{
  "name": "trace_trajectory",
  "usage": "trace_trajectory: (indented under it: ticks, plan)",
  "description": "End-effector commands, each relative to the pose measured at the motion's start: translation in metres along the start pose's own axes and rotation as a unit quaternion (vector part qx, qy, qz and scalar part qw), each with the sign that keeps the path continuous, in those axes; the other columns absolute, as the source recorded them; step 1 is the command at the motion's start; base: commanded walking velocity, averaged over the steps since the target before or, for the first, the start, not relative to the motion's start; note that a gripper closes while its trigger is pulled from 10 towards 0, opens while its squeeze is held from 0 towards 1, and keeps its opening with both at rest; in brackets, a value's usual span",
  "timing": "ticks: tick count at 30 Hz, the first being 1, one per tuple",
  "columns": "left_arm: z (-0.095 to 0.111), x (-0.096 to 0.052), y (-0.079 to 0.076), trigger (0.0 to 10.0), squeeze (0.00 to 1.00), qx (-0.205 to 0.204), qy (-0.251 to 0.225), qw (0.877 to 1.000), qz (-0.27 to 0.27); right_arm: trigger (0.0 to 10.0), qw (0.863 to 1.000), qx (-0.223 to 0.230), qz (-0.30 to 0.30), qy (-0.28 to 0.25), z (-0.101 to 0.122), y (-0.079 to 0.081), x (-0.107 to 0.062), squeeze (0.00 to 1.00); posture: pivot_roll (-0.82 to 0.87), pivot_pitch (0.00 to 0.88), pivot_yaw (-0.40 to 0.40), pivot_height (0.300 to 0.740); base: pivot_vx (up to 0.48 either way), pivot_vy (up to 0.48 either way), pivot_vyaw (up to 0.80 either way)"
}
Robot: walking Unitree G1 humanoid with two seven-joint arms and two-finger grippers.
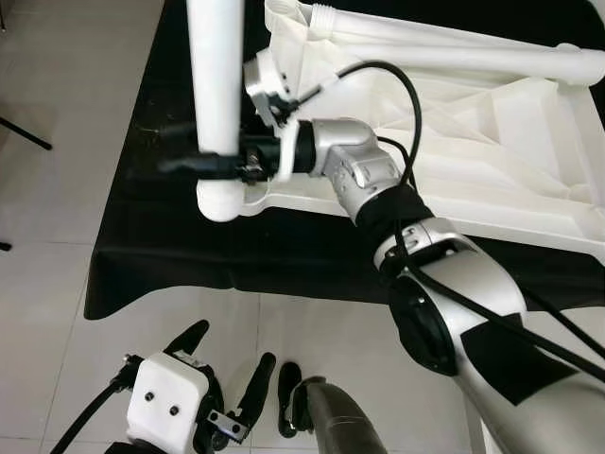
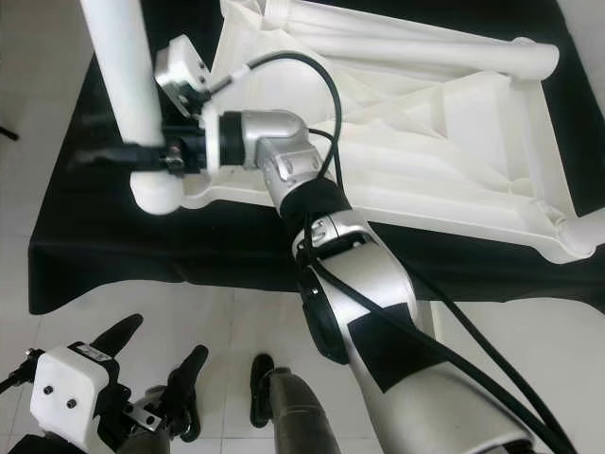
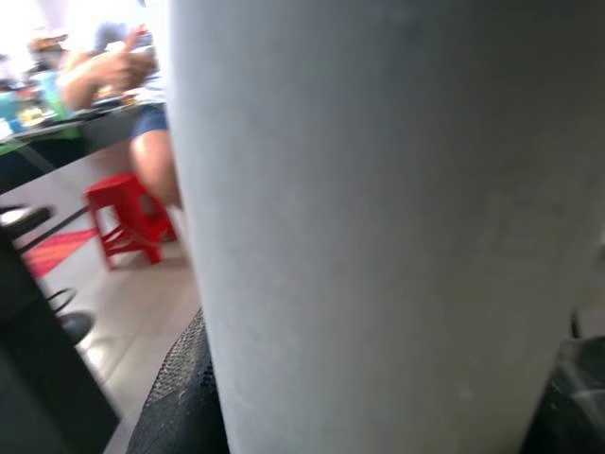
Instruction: Building children table
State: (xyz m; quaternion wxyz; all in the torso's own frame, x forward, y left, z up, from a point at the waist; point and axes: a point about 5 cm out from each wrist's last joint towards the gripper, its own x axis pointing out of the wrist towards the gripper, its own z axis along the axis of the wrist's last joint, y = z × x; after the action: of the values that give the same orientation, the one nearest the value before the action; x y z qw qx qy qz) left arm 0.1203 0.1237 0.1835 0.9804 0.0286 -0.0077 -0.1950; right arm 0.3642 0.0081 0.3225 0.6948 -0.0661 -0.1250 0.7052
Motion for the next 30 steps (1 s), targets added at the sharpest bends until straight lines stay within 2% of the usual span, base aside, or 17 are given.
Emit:
trace_trajectory:
  ticks: [1,8,13,17,24,30]
  plan:
    - [-0.003,-0.002,-0.002,10.0,0.00,-0.003,0.016,1.000,-0.004,10.0,0.997,0.051,-0.031,0.037,-0.028,0.000,-0.008,0.00,-0.06,0.452,-0.176,0.740,0.000,0.000,0.00]
    - [-0.003,-0.002,-0.002,10.0,0.00,-0.003,0.016,1.000,-0.005,10.0,0.996,0.071,-0.052,0.002,-0.020,-0.006,-0.017,0.00,-0.06,0.452,-0.176,0.740,0.000,0.000,0.00]
    - [-0.003,-0.003,-0.001,10.0,0.00,-0.002,0.017,1.000,-0.004,10.0,0.996,0.078,-0.034,-0.029,-0.014,-0.006,-0.021,0.00,-0.06,0.452,-0.172,0.740,0.000,0.000,0.00]
    - [-0.003,-0.003,-0.001,10.0,0.00,-0.001,0.018,1.000,-0.004,10.0,0.993,0.094,-0.002,-0.077,-0.005,-0.005,-0.027,0.00,-0.05,0.453,-0.168,0.740,0.000,0.000,0.00]
    - [-0.004,-0.004,-0.001,10.0,0.00,-0.001,0.018,1.000,-0.004,10.0,0.993,0.088,0.000,-0.076,-0.005,-0.006,-0.031,0.00,-0.05,0.453,-0.165,0.740,0.000,0.000,0.00]
    - [-0.004,-0.004,-0.001,10.0,0.00,-0.001,0.019,1.000,-0.005,10.0,0.997,0.051,-0.036,-0.035,-0.011,-0.008,-0.030,0.00,-0.05,0.453,-0.164,0.740,0.000,0.000,0.00]
